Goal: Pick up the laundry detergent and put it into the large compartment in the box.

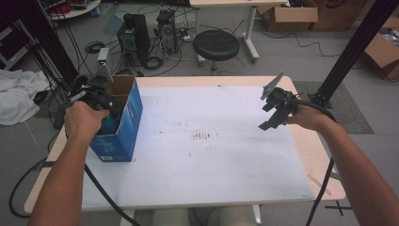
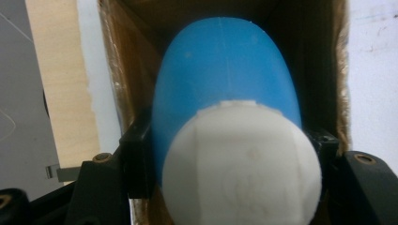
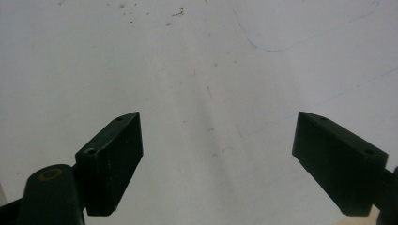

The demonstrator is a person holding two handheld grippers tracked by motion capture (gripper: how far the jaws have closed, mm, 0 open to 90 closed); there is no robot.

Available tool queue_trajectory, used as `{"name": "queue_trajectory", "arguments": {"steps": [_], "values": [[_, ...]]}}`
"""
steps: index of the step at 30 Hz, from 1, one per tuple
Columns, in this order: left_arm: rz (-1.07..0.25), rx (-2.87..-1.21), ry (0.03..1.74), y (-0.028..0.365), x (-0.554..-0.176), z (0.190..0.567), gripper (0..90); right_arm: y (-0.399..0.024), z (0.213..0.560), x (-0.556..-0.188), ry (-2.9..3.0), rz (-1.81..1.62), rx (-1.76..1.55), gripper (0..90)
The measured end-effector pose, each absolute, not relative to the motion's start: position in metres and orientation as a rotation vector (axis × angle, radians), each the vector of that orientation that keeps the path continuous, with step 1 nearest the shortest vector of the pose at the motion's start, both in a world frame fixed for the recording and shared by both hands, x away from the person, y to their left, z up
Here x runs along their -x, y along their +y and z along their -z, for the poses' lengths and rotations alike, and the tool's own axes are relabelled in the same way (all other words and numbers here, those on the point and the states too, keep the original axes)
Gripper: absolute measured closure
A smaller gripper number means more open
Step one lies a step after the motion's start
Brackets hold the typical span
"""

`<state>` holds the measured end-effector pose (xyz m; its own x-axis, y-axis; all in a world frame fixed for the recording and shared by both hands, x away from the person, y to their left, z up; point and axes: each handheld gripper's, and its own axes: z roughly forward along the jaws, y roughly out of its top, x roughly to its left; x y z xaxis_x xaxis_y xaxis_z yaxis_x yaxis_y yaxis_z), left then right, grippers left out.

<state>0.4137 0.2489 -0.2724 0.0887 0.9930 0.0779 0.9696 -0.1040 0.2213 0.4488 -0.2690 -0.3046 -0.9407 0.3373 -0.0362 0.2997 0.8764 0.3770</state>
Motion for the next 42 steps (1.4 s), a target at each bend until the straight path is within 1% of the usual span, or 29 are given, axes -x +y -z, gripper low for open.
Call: {"name": "queue_trajectory", "arguments": {"steps": [11,33,42], "values": [[-0.293,-2.24,2.035,0.251,-0.415,0.287,38.2,-0.269,0.307,-0.45,2.949,-0.568,-0.501,16.2],[-0.264,-2.215,2.046,0.254,-0.414,0.288,37.5,-0.268,0.309,-0.447,2.955,-0.568,-0.505,16.2],[-0.217,-2.18,2.042,0.257,-0.413,0.282,34.0,-0.269,0.307,-0.446,2.955,-0.563,-0.505,16.2]]}}
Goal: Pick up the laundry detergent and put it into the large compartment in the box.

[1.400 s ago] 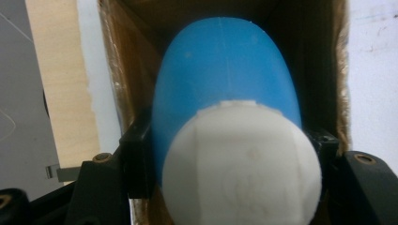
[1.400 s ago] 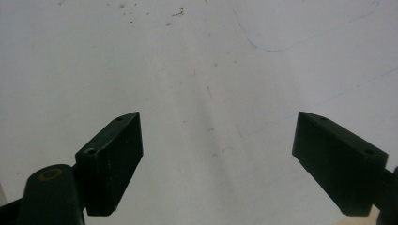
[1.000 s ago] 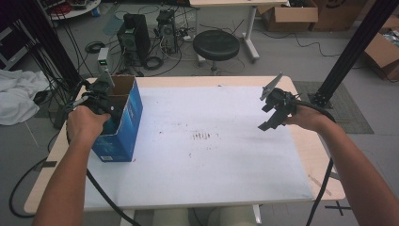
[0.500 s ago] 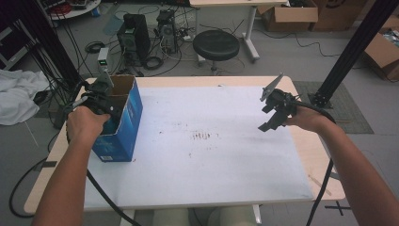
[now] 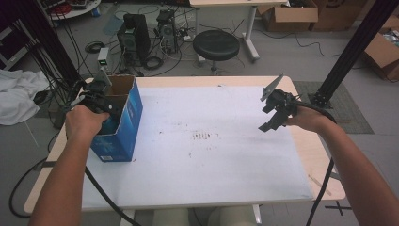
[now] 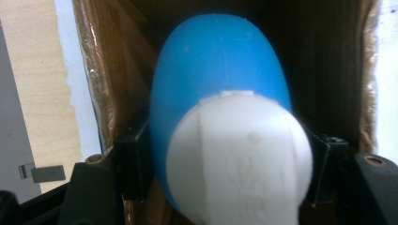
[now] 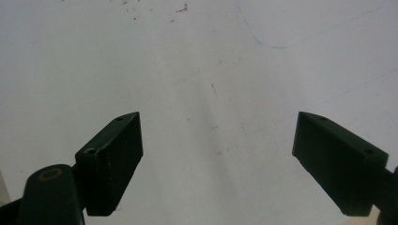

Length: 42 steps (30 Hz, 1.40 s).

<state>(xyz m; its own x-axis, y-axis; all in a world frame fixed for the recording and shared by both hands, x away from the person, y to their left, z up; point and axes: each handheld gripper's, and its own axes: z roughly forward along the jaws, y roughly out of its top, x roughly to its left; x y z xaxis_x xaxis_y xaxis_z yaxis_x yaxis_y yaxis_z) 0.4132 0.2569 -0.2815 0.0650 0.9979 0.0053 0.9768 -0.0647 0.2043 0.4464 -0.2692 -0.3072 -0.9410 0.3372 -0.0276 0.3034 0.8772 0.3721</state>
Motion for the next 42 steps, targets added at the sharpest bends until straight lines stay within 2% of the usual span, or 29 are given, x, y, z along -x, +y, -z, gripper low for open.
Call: {"name": "queue_trajectory", "arguments": {"steps": [8,22,42], "values": [[-0.239,-2.151,2.038,0.259,-0.41,0.273,29.5,-0.266,0.306,-0.446,2.96,-0.569,-0.492,16.2],[-0.276,-2.12,2.018,0.265,-0.403,0.252,27.0,-0.264,0.305,-0.444,2.963,-0.568,-0.489,16.2],[-0.335,-2.207,1.905,0.242,-0.398,0.212,27.2,-0.267,0.302,-0.44,2.964,-0.578,-0.491,16.2]]}}
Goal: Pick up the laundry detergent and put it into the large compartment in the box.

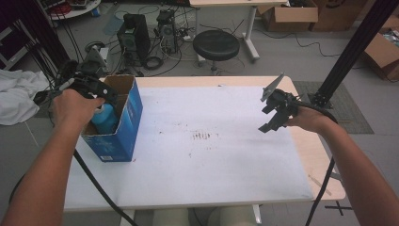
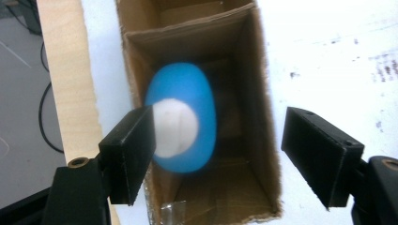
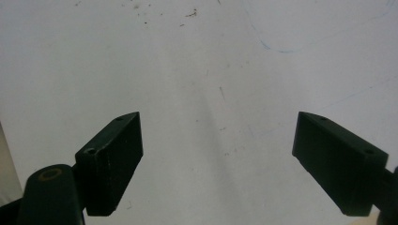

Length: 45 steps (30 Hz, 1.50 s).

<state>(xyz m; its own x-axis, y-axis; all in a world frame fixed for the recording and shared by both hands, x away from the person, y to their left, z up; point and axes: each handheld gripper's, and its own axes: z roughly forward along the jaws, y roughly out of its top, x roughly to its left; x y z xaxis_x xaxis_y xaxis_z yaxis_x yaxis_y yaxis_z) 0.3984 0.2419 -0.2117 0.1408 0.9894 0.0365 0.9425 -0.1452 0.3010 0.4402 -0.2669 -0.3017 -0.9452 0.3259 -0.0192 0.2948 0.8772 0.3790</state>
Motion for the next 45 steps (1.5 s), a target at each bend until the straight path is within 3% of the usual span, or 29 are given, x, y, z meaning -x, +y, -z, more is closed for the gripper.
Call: {"name": "queue_trajectory", "arguments": {"steps": [15,45], "values": [[-0.293,-2.311,1.754,0.201,-0.395,0.2,24.2,-0.265,0.3,-0.439,2.965,-0.57,-0.487,16.0],[-0.28,-2.572,1.262,0.105,-0.387,0.213,20.1,-0.259,0.299,-0.438,2.973,-0.573,-0.489,16.1]]}}
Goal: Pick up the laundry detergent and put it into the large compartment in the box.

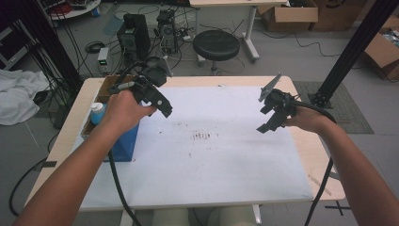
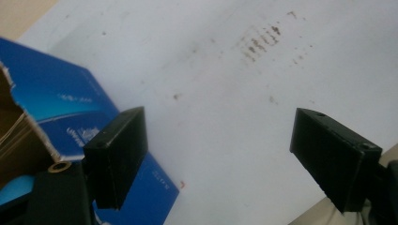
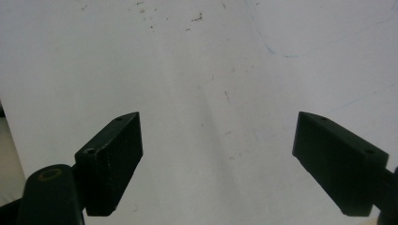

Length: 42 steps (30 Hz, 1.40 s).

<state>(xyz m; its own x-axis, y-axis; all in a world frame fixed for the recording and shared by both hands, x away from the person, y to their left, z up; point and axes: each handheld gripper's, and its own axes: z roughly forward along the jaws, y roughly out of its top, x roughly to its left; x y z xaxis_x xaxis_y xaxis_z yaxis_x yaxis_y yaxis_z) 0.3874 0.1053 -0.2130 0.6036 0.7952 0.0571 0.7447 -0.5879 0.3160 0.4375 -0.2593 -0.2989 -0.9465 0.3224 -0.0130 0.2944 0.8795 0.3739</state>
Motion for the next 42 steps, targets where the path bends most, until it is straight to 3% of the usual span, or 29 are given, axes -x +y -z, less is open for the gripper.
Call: {"name": "queue_trajectory", "arguments": {"steps": [22,42], "values": [[-0.227,-2.71,1.029,0.074,-0.398,0.229,20.4,-0.249,0.299,-0.438,2.982,-0.564,-0.467,16.2],[-0.212,-2.73,0.985,0.067,-0.4,0.234,20.6,-0.245,0.299,-0.441,2.982,-0.561,-0.467,16.2]]}}
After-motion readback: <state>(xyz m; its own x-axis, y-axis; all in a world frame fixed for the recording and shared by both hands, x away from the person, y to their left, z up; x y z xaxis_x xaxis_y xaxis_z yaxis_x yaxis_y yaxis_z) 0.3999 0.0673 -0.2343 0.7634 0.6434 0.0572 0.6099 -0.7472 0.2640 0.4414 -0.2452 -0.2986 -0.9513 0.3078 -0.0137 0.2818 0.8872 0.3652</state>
